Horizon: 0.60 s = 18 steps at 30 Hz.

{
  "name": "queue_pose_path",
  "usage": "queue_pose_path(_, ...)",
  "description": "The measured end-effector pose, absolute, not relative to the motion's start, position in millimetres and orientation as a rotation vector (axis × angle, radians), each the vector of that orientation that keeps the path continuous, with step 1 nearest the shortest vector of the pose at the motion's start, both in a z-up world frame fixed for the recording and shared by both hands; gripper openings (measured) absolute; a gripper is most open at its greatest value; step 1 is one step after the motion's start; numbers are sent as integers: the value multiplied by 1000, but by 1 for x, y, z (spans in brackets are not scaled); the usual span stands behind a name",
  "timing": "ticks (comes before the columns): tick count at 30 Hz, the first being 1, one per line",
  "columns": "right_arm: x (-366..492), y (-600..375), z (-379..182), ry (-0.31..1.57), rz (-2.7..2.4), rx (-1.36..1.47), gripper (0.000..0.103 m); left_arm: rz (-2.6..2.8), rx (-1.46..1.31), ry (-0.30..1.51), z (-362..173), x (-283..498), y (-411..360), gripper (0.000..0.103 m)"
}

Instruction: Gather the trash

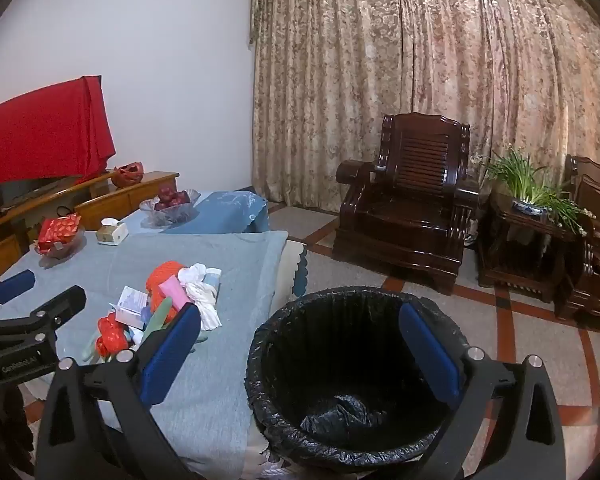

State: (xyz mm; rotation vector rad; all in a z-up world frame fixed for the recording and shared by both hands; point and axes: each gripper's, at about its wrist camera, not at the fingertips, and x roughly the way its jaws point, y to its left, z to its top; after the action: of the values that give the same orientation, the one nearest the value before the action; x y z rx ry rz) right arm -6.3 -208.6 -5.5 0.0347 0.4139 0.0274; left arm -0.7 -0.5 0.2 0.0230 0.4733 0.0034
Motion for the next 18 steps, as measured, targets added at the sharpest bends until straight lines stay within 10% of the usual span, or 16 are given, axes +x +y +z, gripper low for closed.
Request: queue_pose_path(18, -7, -210, -3, 410, 24, 43, 97, 2, 22, 476, 2, -2, 7, 98)
